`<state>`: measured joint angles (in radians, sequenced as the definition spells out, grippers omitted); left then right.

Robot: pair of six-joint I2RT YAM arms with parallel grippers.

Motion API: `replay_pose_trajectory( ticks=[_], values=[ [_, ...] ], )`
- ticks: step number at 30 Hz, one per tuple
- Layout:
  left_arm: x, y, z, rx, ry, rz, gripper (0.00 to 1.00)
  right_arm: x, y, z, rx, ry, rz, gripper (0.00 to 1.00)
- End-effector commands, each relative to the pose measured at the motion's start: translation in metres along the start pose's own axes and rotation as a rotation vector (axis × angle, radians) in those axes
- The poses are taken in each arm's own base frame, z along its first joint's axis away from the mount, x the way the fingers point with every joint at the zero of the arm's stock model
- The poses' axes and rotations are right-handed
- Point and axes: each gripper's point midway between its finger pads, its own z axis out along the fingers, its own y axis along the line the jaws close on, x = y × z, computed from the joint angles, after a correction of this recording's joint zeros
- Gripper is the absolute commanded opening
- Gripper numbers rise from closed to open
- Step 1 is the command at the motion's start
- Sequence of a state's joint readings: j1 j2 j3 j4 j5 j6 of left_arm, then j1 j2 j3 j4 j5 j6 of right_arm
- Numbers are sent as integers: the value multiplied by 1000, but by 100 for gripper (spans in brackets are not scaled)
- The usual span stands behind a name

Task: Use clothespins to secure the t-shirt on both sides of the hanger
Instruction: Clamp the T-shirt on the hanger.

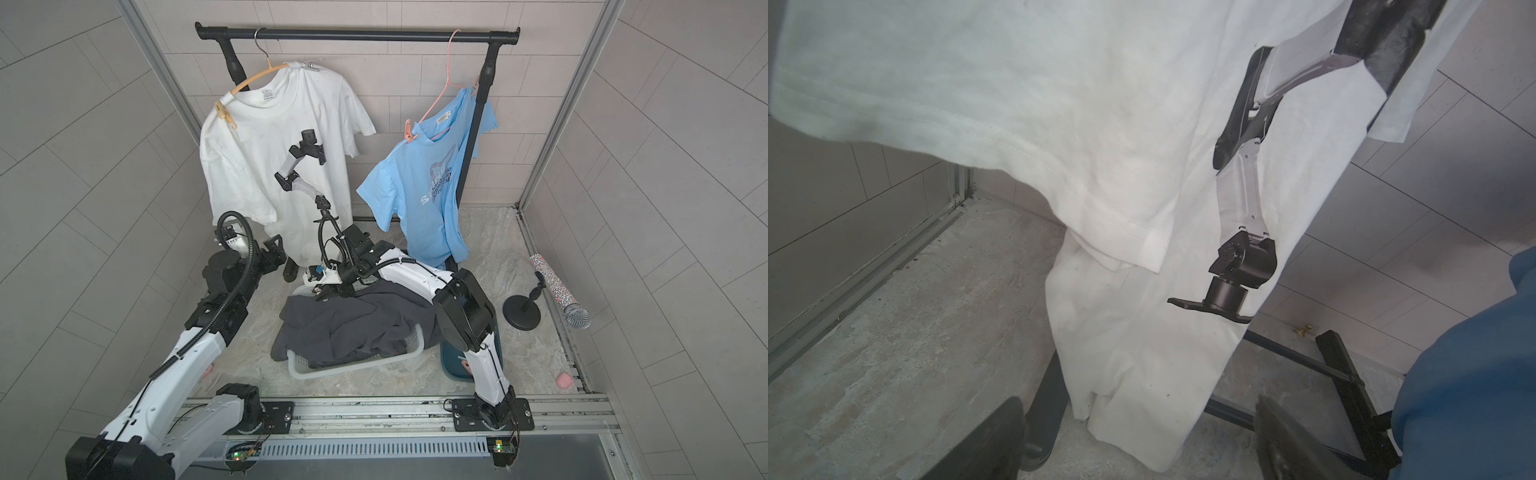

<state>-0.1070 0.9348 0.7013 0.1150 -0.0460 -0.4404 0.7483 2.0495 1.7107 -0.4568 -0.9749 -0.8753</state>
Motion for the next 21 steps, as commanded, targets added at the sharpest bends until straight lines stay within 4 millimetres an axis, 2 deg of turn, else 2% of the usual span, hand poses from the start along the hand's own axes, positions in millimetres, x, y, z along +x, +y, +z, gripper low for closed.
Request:
replay_pose_trajectory(
  ticks=[1,6,12,16,21],
  values=[
    [-9,-3,-3,14,-31,13,90,-1,0,4,-7,-1,-47,0],
    [-10,-2,-3,13,-33,17,90,-6,-12,8,34,-20,-49,0],
    [-13,-2,-4,11,-40,23,90,-25,-31,0,126,-62,-80,0],
    [-13,-1,-4,11,-42,24,90,-21,-43,6,167,-80,-65,0],
    [-12,-1,-4,12,-39,27,90,-15,-39,16,136,-88,-40,0]
  ],
)
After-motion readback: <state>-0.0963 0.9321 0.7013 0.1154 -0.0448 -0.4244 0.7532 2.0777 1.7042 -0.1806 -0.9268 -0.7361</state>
